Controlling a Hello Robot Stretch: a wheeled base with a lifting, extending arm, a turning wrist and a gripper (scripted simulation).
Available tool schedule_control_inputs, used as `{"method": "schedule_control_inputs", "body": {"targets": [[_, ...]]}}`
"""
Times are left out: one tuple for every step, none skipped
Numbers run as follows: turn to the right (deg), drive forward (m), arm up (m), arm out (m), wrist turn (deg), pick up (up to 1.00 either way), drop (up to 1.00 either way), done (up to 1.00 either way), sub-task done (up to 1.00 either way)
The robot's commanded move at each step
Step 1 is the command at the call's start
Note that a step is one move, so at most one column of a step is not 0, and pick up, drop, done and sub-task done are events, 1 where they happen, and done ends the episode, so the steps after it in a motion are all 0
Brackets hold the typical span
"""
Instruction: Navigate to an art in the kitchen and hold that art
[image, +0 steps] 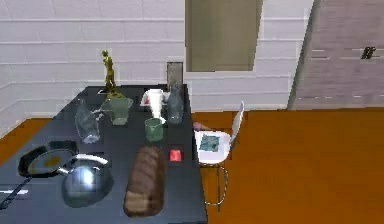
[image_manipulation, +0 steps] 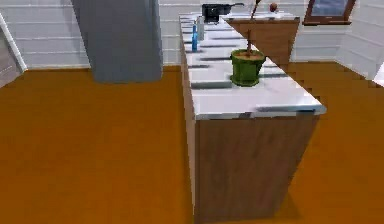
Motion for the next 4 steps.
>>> {"method": "schedule_control_inputs", "body": {"targets": [[45.0,0.0,0.0,0.0,0.0,0.0,0.0,0.0,0.0],[0.0,0.75,0.0,0.0,0.0,0.0,0.0,0.0,0.0],[-24.0,0.0,0.0,0.0,0.0,0.0,0.0,0.0,0.0],[0.0,0.7,0.0,0.0,0.0,0.0,0.0,0.0,0.0]]}}
